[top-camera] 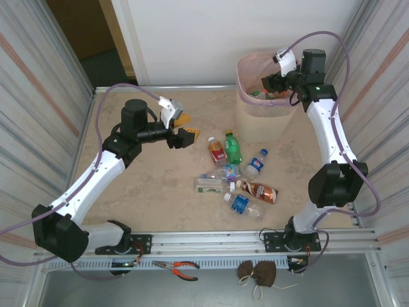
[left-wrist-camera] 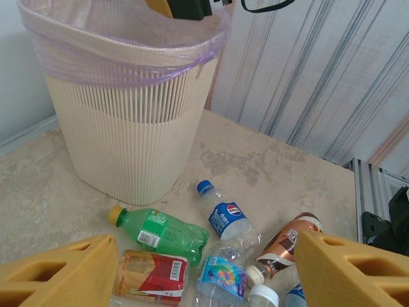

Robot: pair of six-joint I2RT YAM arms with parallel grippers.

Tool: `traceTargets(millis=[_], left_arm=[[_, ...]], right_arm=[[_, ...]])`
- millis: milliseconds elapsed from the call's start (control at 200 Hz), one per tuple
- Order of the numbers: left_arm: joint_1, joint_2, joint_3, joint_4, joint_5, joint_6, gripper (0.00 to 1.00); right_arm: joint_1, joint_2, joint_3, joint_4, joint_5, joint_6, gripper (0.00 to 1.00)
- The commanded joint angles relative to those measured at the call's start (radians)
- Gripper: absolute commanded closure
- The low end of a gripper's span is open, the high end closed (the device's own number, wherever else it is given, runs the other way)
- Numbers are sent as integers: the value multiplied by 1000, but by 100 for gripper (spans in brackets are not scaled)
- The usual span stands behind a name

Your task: Put the plastic bottles in the bin

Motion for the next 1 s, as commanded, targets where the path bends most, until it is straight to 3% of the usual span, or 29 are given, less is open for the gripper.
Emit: traceTargets(millis=[0, 256, 361, 737, 997], left_arm=[[-15, -6, 17, -28, -15, 2, 27], [-28, 14, 18, -37, -31, 11, 27], [-28, 29, 10, -40, -46, 19, 27], [-26, 112, 18, -101, -92, 90, 28], [-22, 157, 20, -154, -85, 136, 28]], right_arm=[[-12, -52, 31, 16, 68, 238, 30], [-17, 5, 113, -100, 177, 538, 38], [-16, 95, 240, -187, 203, 605, 42], [6, 436, 568, -319, 235, 601, 52], [12, 586, 596, -395, 217, 597, 60]])
